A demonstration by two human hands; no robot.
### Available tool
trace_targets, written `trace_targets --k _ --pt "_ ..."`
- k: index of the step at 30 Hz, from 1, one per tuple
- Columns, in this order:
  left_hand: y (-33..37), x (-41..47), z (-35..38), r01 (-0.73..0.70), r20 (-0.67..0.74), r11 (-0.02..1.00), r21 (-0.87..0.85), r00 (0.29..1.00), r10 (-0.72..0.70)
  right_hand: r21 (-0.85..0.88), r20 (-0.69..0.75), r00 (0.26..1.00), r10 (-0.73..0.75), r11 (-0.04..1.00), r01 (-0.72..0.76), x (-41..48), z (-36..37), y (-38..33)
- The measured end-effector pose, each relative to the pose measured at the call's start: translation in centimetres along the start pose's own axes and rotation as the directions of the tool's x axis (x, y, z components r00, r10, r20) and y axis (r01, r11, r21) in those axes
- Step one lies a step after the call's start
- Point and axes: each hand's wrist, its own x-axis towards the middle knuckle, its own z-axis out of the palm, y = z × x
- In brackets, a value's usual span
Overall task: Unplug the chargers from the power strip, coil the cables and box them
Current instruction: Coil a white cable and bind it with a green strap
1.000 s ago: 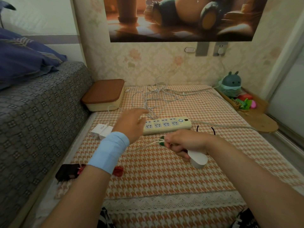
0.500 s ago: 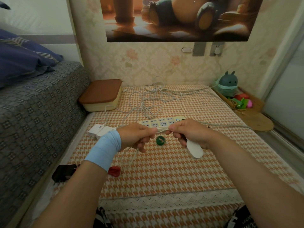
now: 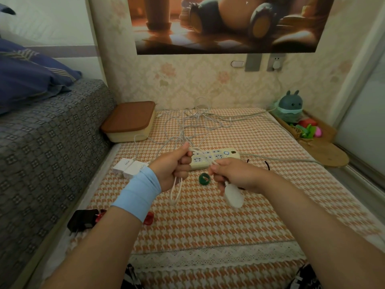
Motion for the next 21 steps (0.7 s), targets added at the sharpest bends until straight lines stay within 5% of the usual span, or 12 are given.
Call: trace_targets --k 5,11,21 --pt "-0.3 0.1 1.3 -0.078 -0.002 0.989 -0.125 0.997 0.078 0.221 -0.087 0.996 0.028 0.975 -0.008 0.0 -0.5 -0.4" --pt "-1.2 0.9 2.3 -0.214 -0.112 0.966 -0.147 0.974 0.199 -0.077 0.03 0.996 -0.082 0.993 0.084 -0.1 2.8 -1.4" --pt "-0.7 -0.4 3.0 -0.176 0.09 0.981 -0.081 0.979 0.183 -0.074 0.082 0.995 0.062 0.996 -0.056 0.2 3.3 -1.5"
